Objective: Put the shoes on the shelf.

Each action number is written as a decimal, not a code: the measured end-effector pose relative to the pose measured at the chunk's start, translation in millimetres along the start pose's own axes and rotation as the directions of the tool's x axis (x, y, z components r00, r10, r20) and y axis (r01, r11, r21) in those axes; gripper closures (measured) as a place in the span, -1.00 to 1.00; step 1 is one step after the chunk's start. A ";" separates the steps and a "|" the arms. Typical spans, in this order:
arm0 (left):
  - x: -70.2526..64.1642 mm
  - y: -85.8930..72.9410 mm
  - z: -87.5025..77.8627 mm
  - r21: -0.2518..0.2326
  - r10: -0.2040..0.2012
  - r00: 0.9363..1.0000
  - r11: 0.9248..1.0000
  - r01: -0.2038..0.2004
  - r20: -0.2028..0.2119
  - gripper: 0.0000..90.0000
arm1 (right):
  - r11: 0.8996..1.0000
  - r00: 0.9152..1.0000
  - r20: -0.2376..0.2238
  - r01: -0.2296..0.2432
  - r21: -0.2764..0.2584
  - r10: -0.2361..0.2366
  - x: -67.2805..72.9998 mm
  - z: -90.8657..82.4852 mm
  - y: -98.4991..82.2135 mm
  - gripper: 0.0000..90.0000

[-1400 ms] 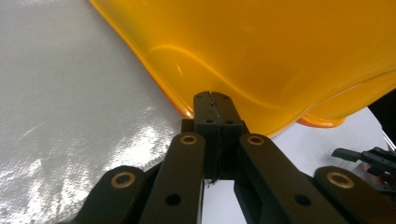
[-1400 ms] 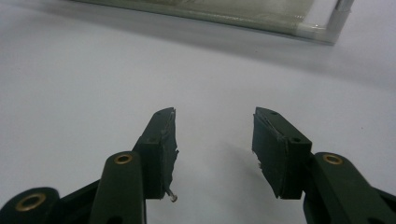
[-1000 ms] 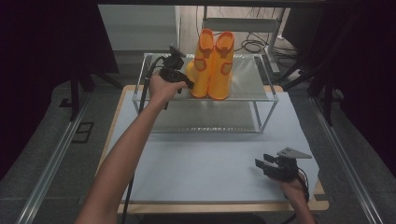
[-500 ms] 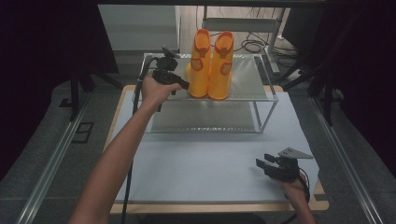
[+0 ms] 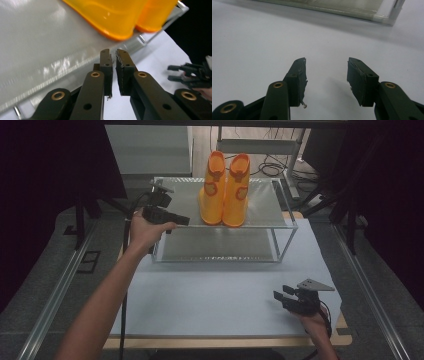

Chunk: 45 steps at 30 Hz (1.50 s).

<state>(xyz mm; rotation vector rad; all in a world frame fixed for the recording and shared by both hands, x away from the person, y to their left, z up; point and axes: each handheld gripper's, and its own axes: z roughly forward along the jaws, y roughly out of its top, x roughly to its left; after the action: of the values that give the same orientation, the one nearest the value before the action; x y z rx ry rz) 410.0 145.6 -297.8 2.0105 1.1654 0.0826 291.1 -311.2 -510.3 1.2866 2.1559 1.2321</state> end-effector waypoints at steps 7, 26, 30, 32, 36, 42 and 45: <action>-1.3 -28.9 -15.1 0.028 0.009 1.000 1.000 -0.010 0.021 0.88 | 1.000 1.000 -0.001 0.008 0.007 -0.008 1.8 2.9 0.3 0.10; 20.2 -97.3 -6.1 0.055 -0.050 0.997 0.997 0.047 0.062 0.86 | 1.000 1.000 -0.004 0.012 0.016 -0.012 2.2 5.2 -0.7 0.09; 24.9 -106.5 -2.2 0.056 -0.066 0.996 0.996 0.062 0.059 0.86 | 1.000 1.000 -0.005 0.010 0.016 -0.010 2.5 5.4 -0.5 0.09; 26.2 -110.1 -0.7 0.059 -0.072 0.996 0.996 0.068 0.059 0.86 | 1.000 1.000 -0.006 0.009 0.016 -0.009 2.9 5.6 -0.4 0.09; 28.8 -114.6 1.9 0.068 -0.078 0.995 0.995 0.074 0.057 0.86 | 1.000 1.000 -0.005 0.012 0.014 -0.012 2.9 6.5 -0.4 0.09; 28.6 -114.4 2.4 0.068 -0.073 0.996 0.995 0.069 0.054 0.85 | 1.000 1.000 -0.006 0.012 0.011 -0.012 2.9 6.0 0.3 0.09; 29.0 -114.7 3.2 0.068 -0.070 0.996 0.996 0.066 0.056 0.80 | 1.000 1.000 -0.002 0.010 0.006 -0.010 2.3 5.2 -0.3 0.09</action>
<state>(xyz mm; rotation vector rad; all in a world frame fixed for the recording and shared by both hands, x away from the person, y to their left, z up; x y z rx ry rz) 347.2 195.6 -384.8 2.0144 1.2123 -0.0494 293.2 -306.7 -513.2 1.2764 2.1659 1.2246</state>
